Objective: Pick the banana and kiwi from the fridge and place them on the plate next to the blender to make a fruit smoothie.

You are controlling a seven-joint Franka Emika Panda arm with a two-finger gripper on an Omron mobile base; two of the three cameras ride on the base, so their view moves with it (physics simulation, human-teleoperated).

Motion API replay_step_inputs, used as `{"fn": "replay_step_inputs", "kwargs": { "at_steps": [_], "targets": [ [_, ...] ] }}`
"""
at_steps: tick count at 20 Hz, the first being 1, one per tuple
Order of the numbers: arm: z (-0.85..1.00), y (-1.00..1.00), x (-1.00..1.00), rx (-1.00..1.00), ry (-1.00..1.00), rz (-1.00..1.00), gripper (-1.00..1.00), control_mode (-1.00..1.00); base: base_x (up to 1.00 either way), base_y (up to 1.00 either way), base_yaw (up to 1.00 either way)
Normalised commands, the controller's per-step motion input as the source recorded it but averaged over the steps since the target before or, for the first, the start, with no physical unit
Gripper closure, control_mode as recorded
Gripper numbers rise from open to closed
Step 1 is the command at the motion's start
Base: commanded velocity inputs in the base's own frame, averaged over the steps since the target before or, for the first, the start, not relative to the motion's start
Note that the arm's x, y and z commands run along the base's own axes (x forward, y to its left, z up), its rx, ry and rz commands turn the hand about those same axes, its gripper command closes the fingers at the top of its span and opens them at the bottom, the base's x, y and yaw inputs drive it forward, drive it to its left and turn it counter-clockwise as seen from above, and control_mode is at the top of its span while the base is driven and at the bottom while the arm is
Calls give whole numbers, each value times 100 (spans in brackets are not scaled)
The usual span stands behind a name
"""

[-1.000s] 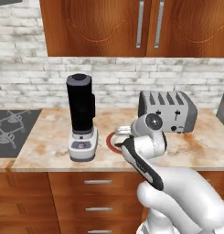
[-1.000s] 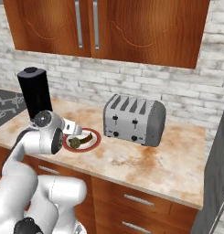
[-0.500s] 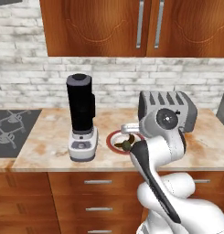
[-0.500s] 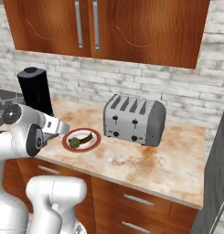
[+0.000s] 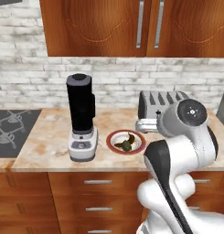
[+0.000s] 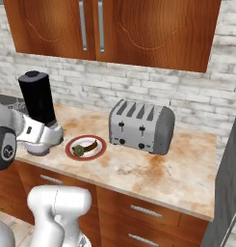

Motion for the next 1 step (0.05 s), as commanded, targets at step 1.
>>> {"fn": "replay_step_inputs", "kwargs": {
  "at_steps": [1],
  "targets": [
    [0,-23,-80,1,-23,-3,-100,-100,0,0,0]
  ]
}}
